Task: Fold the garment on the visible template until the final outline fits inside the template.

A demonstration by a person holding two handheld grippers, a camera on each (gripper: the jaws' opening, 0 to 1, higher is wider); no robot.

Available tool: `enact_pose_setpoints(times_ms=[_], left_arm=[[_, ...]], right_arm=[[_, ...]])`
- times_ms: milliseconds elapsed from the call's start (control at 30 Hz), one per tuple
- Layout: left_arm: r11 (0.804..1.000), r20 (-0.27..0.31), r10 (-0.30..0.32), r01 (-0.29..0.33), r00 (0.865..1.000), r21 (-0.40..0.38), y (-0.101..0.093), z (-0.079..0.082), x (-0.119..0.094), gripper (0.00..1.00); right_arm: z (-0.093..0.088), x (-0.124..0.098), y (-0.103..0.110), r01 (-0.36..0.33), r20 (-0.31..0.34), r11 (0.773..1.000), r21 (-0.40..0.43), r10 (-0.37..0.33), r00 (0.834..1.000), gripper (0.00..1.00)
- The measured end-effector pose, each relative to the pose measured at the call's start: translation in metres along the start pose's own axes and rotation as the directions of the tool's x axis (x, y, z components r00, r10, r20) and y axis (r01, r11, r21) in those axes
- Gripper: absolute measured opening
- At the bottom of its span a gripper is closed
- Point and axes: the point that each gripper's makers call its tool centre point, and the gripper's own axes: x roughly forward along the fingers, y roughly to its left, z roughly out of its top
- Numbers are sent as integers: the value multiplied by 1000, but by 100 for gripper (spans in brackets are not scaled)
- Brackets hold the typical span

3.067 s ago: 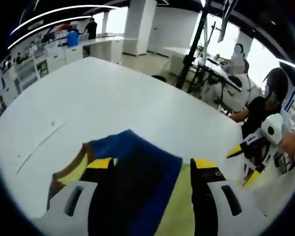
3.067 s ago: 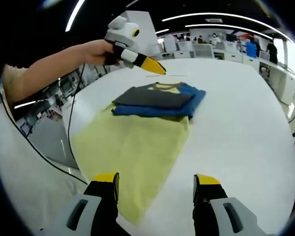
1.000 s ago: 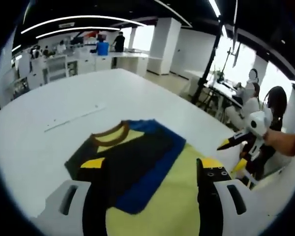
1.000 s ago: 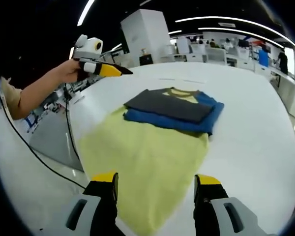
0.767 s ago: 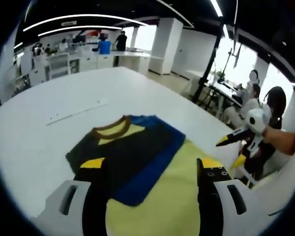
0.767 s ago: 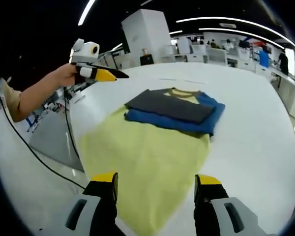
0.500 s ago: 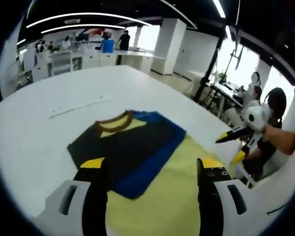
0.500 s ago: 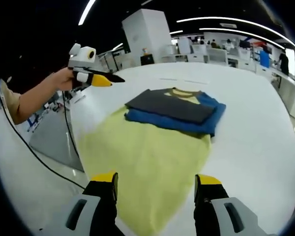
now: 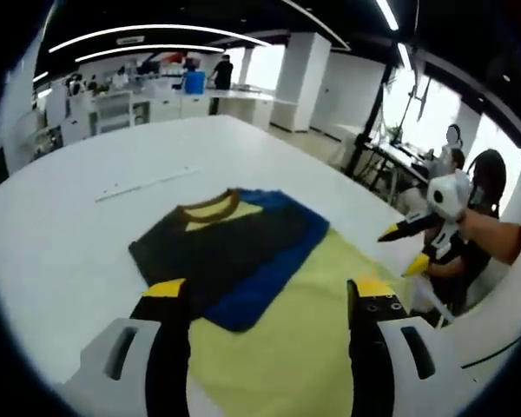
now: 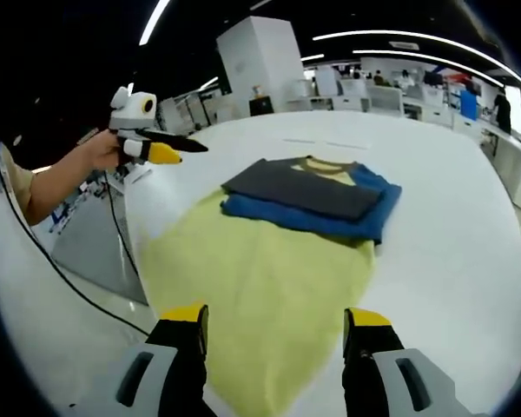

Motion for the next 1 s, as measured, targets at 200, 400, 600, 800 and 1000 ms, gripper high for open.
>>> enact_pose_setpoints(times_ms=[200, 400, 600, 800, 1000], left_arm=[[1000, -1, 23, -23, 1000, -1, 4, -10, -8, 70], [999, -7, 33, -33, 999, -13, 5, -22, -15, 70], [999, -13, 49, -49, 999, -21, 7, -32, -24, 70], [998, -18, 58, -59, 998, -35, 9, -44, -33, 69], [996, -24, 62, -63, 998, -56, 8, -54, -39, 69]], right_arm=[[-1, 0, 0, 1, -4, 1000, 2, -1, 1000, 61], [-3, 0, 0, 2, -9, 1000, 3, -1, 1000, 61], [-4, -2, 1, 2, -12, 1000, 1, -2, 1000, 61], [-3, -2, 2, 3, -11, 1000, 0, -3, 1000, 61], [-6, -3, 3, 4, -13, 1000, 3, -4, 1000, 61]])
